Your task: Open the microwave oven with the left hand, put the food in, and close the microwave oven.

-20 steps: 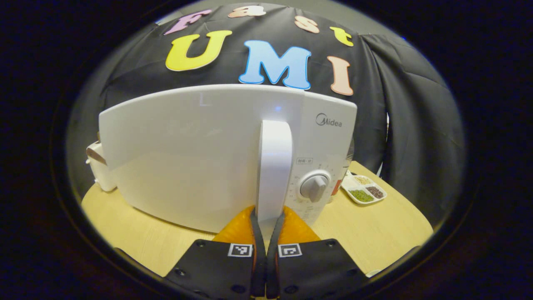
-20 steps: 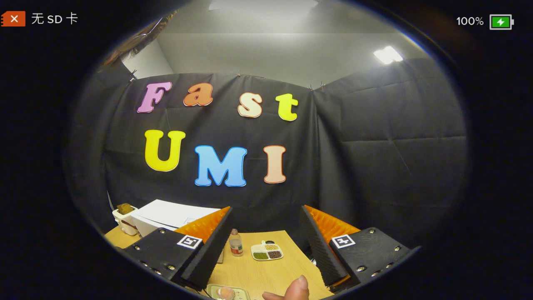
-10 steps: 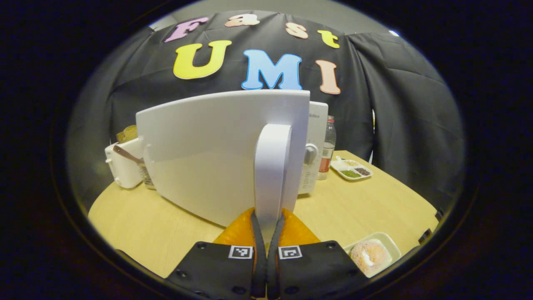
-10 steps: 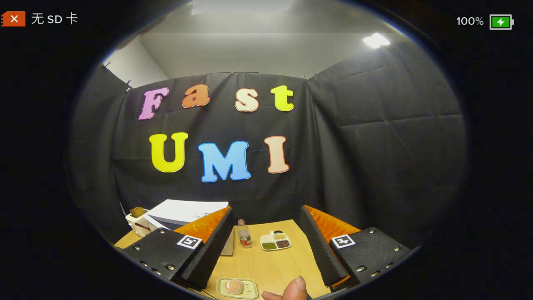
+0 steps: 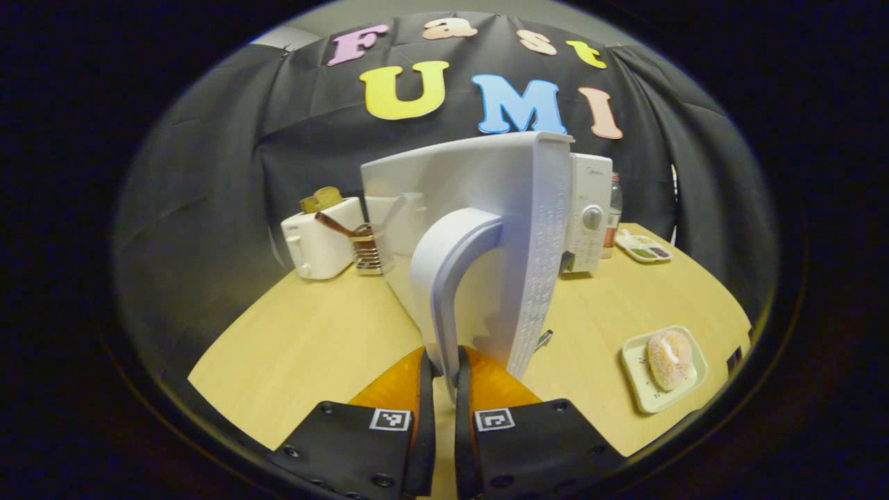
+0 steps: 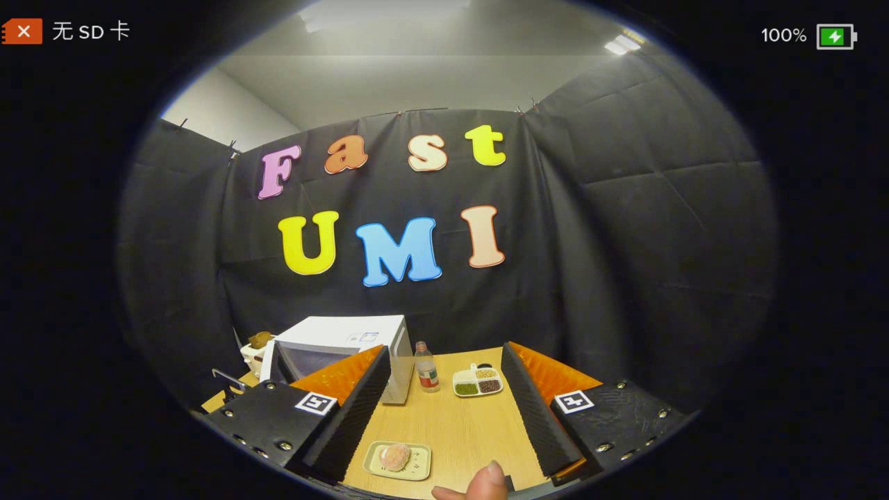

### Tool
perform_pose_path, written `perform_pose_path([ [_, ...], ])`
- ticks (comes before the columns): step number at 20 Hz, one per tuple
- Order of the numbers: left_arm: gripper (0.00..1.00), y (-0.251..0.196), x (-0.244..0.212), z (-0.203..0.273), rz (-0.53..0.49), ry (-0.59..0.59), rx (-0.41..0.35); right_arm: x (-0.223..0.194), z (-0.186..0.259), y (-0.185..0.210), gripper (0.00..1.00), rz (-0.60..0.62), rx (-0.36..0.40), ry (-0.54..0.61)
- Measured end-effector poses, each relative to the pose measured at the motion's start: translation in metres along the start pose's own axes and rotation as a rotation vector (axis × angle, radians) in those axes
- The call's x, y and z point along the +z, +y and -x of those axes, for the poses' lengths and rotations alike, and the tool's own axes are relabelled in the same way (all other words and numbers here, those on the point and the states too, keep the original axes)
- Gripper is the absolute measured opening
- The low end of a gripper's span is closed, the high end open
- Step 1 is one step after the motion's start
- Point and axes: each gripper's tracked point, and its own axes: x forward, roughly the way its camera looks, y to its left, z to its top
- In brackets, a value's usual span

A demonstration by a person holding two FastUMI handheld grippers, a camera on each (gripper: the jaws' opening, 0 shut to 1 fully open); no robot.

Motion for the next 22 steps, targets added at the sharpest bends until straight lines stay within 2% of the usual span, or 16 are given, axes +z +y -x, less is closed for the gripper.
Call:
perform_pose_path([
  [2,0.2,0.025,-0.005,0.006,0.038,0.014,0.005,-0.022,0.001,0.0,0.98,-0.011,0.011,0.057],
  [4,0.19,0.034,-0.009,0.006,0.057,0.028,-0.037,-0.042,0.001,0.005,0.98,-0.023,0.013,0.108],
  [9,0.25,0.057,-0.014,0.006,-0.009,0.032,-0.152,-0.098,-0.019,0.034,0.98,0.022,-0.01,0.228],
  [11,0.27,0.072,-0.015,0.006,-0.037,0.033,-0.184,-0.119,-0.027,0.046,0.98,0.023,-0.046,0.268],
  [13,0.35,0.091,-0.018,0.006,-0.031,0.036,-0.21,-0.139,-0.037,0.064,0.98,0.02,-0.065,0.296],
  [16,0.55,0.115,-0.006,0.012,-0.01,0.004,-0.242,-0.173,-0.052,0.086,0.99,0.079,-0.082,0.37],
  [18,0.64,0.127,0.002,0.021,-0.001,-0.023,-0.264,-0.193,-0.057,0.101,0.98,0.091,-0.069,0.412],
  [22,0.77,0.147,0.015,0.042,0.024,-0.056,-0.245,-0.239,-0.074,0.12,0.98,0.115,-0.053,0.514],
])
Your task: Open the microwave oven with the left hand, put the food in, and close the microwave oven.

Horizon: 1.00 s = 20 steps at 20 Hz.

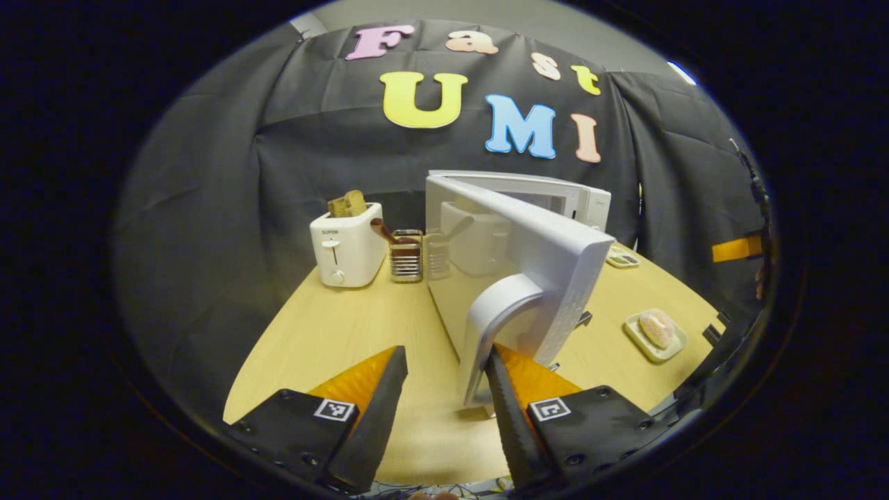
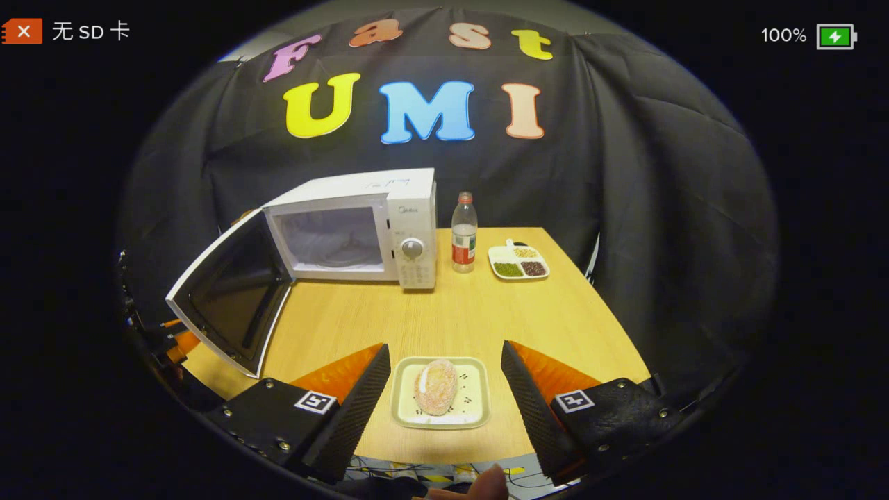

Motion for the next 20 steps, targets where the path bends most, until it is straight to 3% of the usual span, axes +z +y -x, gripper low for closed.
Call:
perform_pose_path([
  [4,0.92,0.003,0.027,0.04,0.02,-0.061,0.057,-0.032,-0.036,0.007,0.98,-0.019,0.002,0.097],
  [8,1.0,0.008,0.058,0.083,0.023,-0.105,0.147,-0.066,-0.074,0.016,0.99,-0.002,0.004,0.194],
  [11,0.95,-0.003,0.085,0.11,0.07,-0.137,0.18,-0.096,-0.099,0.015,0.98,0.005,-0.01,0.271],
  [15,1.0,-0.027,0.102,0.126,0.136,-0.138,0.192,-0.116,-0.113,0.018,0.99,0.056,-0.014,0.313],
  [17,0.95,-0.042,0.108,0.127,0.13,-0.134,0.19,-0.122,-0.119,0.018,0.99,0.087,-0.012,0.323],
  [20,0.98,-0.066,0.128,0.131,0.101,-0.144,0.191,-0.133,-0.124,0.017,0.98,0.078,0.008,0.354],
])
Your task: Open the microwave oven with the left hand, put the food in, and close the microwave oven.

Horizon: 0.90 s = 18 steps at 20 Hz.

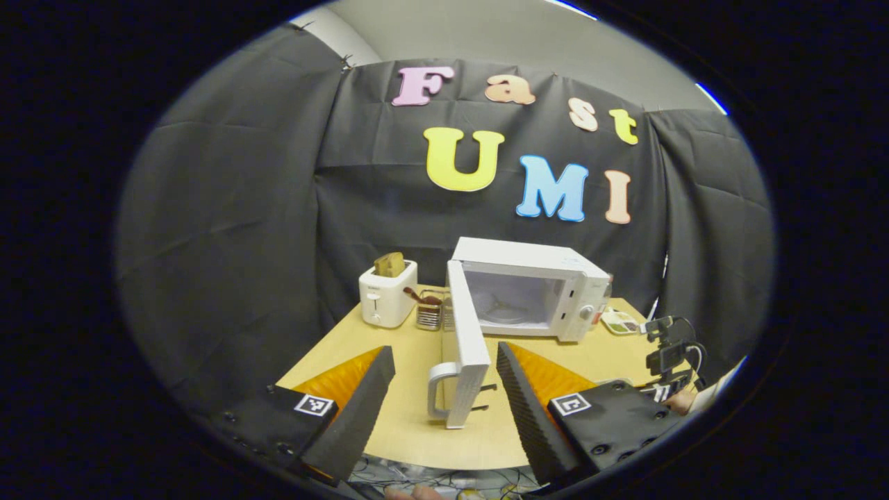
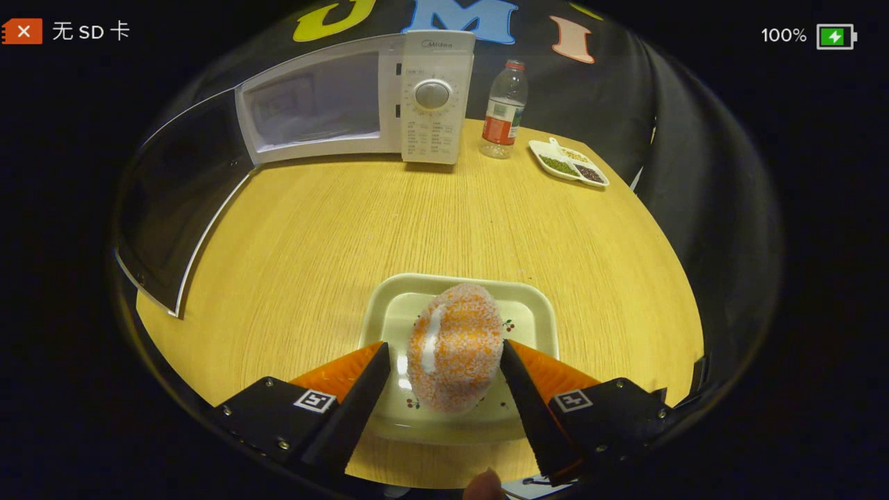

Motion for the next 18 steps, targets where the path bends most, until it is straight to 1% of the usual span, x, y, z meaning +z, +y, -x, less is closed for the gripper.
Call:
perform_pose_path([
  [1,0.98,-0.008,0.004,0.003,-0.008,0.0,0.003,0.002,-0.005,0.0,0.98,-0.02,0.01,-0.011],
  [2,0.95,-0.014,0.01,0.007,-0.014,-0.003,0.014,0.001,-0.005,0.0,0.97,-0.033,0.028,0.003],
  [3,0.95,-0.02,0.014,0.01,-0.015,-0.007,0.024,0.001,-0.003,-0.003,0.94,-0.044,0.028,0.002],
  [4,0.95,-0.027,0.019,0.015,-0.011,-0.014,0.028,0.002,-0.004,-0.005,0.88,-0.048,0.03,0.003],
  [5,0.95,-0.034,0.022,0.023,-0.008,-0.018,0.037,0.001,-0.004,-0.004,0.78,-0.046,0.046,0.009],
  [6,0.98,-0.041,0.023,0.028,-0.007,-0.018,0.047,0.002,-0.003,-0.003,0.78,-0.035,0.064,0.016],
  [7,0.95,-0.046,0.026,0.033,-0.008,-0.019,0.059,0.003,-0.005,-0.004,0.71,-0.018,0.079,0.023],
  [8,0.95,-0.052,0.028,0.04,-0.008,-0.027,0.072,0.003,-0.007,-0.007,0.71,-0.009,0.081,0.024],
  [9,0.95,-0.057,0.032,0.046,-0.007,-0.031,0.082,0.004,-0.004,-0.007,0.61,-0.01,0.095,0.033],
  [12,0.95,-0.077,0.037,0.061,0.005,-0.048,0.11,0.002,0.003,-0.006,0.61,-0.023,0.162,0.05],
  [15,0.95,-0.098,0.042,0.073,0.01,-0.07,0.129,0.018,0.018,-0.006,0.61,-0.048,0.23,0.014],
  [18,0.96,-0.12,0.048,0.078,0.017,-0.082,0.122,0.039,0.04,0.003,0.61,-0.091,0.321,-0.03],
])
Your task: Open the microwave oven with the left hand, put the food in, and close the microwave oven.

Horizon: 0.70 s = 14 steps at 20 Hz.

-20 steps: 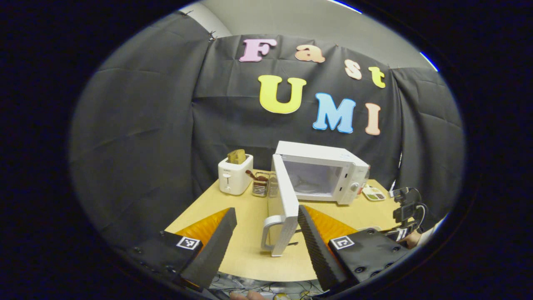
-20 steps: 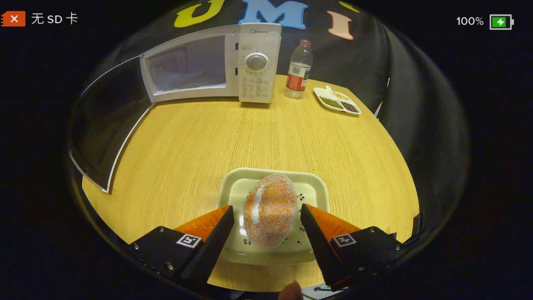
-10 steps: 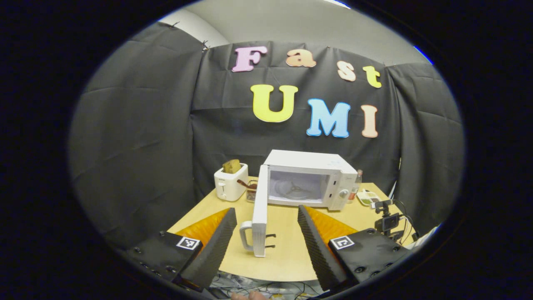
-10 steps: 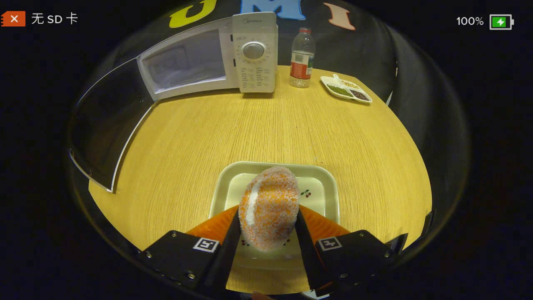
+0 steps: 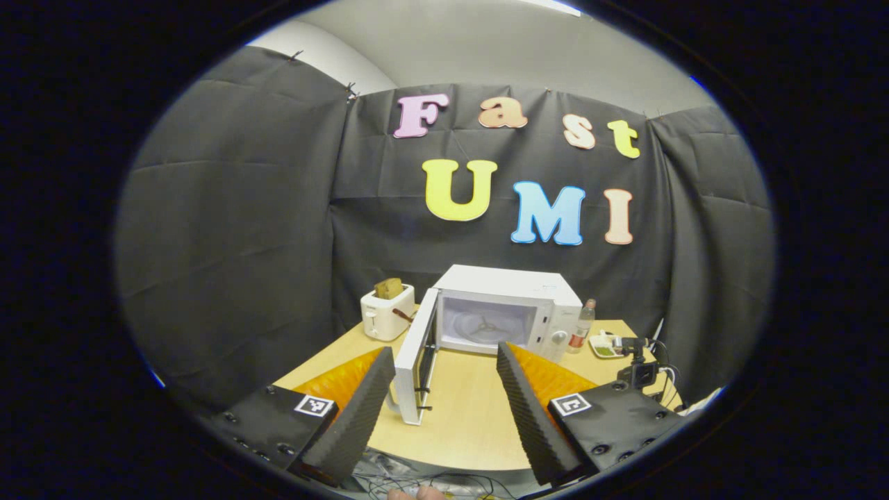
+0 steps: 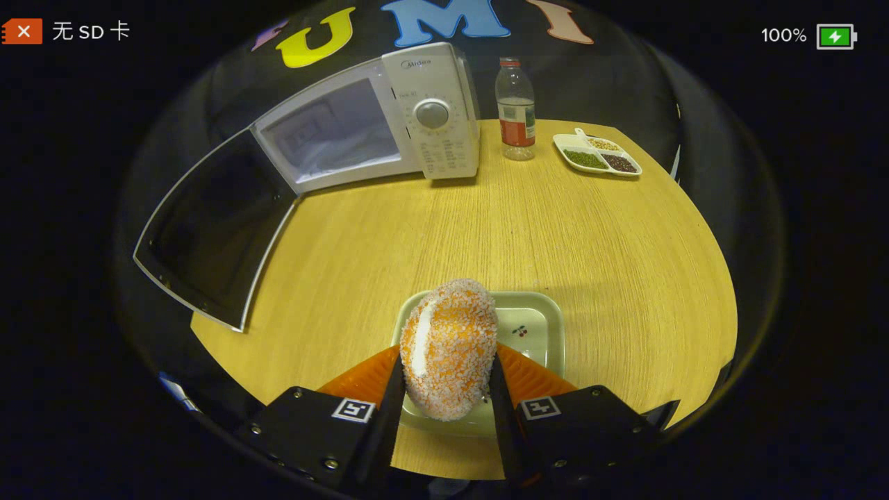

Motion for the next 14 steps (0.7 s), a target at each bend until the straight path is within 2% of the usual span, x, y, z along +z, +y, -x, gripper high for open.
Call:
perform_pose_path([
  [4,0.96,-0.014,0.014,0.003,-0.015,-0.014,-0.007,0.037,0.016,0.034,0.61,-0.014,0.09,-0.083],
  [8,0.95,-0.007,0.033,0.007,-0.02,-0.022,-0.015,0.071,0.013,0.086,0.61,-0.066,0.17,-0.137],
  [9,0.98,-0.001,0.039,0.005,-0.021,-0.027,-0.015,0.081,0.009,0.096,0.61,-0.068,0.172,-0.149],
  [14,0.97,0.032,0.049,-0.004,-0.072,-0.028,-0.038,0.124,-0.029,0.147,0.61,-0.113,0.162,-0.204],
])
